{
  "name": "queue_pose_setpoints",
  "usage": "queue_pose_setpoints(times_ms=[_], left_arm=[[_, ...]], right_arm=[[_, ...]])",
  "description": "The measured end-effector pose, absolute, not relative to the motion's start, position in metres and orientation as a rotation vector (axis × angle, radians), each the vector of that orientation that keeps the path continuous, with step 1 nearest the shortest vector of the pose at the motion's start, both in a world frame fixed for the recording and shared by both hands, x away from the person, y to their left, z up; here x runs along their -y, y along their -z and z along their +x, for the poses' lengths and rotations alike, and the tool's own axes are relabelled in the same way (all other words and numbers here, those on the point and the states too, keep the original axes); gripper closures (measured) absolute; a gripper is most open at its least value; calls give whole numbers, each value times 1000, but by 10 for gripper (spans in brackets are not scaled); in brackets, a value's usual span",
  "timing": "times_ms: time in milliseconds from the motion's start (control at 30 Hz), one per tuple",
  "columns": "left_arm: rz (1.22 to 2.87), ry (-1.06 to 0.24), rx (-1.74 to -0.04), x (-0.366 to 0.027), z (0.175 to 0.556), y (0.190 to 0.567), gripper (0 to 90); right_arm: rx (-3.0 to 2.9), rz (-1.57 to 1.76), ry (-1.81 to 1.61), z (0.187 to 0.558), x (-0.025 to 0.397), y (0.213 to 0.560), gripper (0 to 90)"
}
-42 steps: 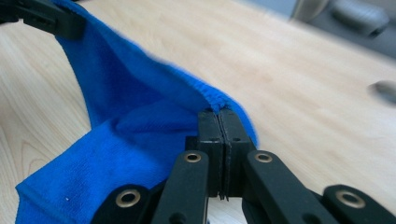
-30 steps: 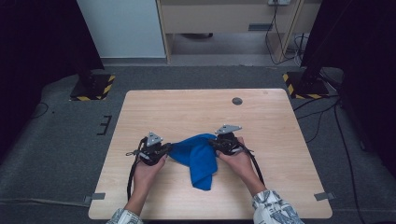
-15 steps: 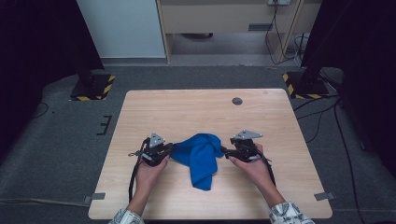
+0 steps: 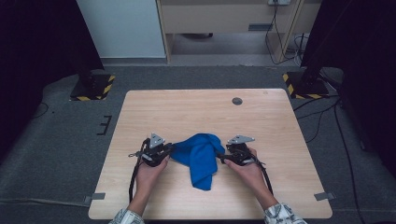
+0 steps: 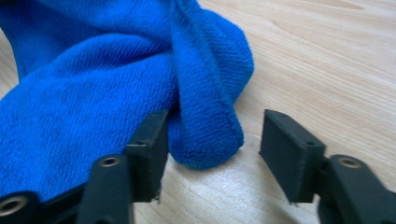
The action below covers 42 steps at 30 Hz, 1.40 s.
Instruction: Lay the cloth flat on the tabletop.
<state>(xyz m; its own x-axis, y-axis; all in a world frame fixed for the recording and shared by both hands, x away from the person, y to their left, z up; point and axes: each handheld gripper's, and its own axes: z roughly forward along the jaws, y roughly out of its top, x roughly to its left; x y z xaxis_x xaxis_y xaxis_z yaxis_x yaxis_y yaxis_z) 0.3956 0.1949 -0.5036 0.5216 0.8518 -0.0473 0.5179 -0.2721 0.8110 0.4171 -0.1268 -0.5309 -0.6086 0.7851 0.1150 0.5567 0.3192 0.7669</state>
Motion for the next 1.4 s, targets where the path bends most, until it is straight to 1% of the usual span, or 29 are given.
queue_pose_setpoints(times_ms=[67, 100, 133, 167, 200, 233, 267, 367, 500, 600, 967, 1100, 1200, 1400], left_arm=[[1944, -514, -1120, -194, 396, 504, 776], [1944, -514, -1120, -194, 396, 504, 774], [1942, -515, -1121, -194, 395, 504, 774], [1941, -515, -1121, -194, 395, 505, 773], [1946, -517, -1119, -193, 395, 505, 773], [1946, -517, -1117, -193, 395, 505, 773], [1946, -517, -1117, -193, 395, 505, 772], [1947, -520, -1117, -194, 395, 505, 771], [1942, -525, -1121, -195, 395, 504, 779], [1930, -532, -1118, -196, 395, 502, 790], [1889, -526, -1117, -196, 393, 496, 822], [1855, -525, -1127, -192, 389, 492, 821], [1834, -527, -1102, -185, 386, 486, 823], [1815, -531, -1092, -173, 386, 477, 822]], right_arm=[[-2318, 1193, -1145, 416, 125, 532, 504], [-2318, 1193, -1145, 416, 125, 532, 504], [-2316, 1199, -1141, 416, 124, 532, 539], [-2318, 1195, -1152, 415, 124, 533, 610], [-2324, 1185, -1154, 415, 124, 533, 640], [-2329, 1185, -1156, 414, 123, 533, 665], [-2329, 1185, -1156, 414, 123, 533, 665], [-2323, 1187, -1153, 415, 123, 534, 744], [-2323, 1182, -1170, 415, 125, 533, 815], [-2306, 1182, -1193, 414, 128, 527, 832], [-2262, 1142, -1233, 408, 139, 505, 842], [-2249, 1116, -1272, 406, 141, 498, 844], [-2239, 1108, -1276, 403, 146, 492, 844], [-2202, 1131, -1275, 401, 167, 483, 845]])
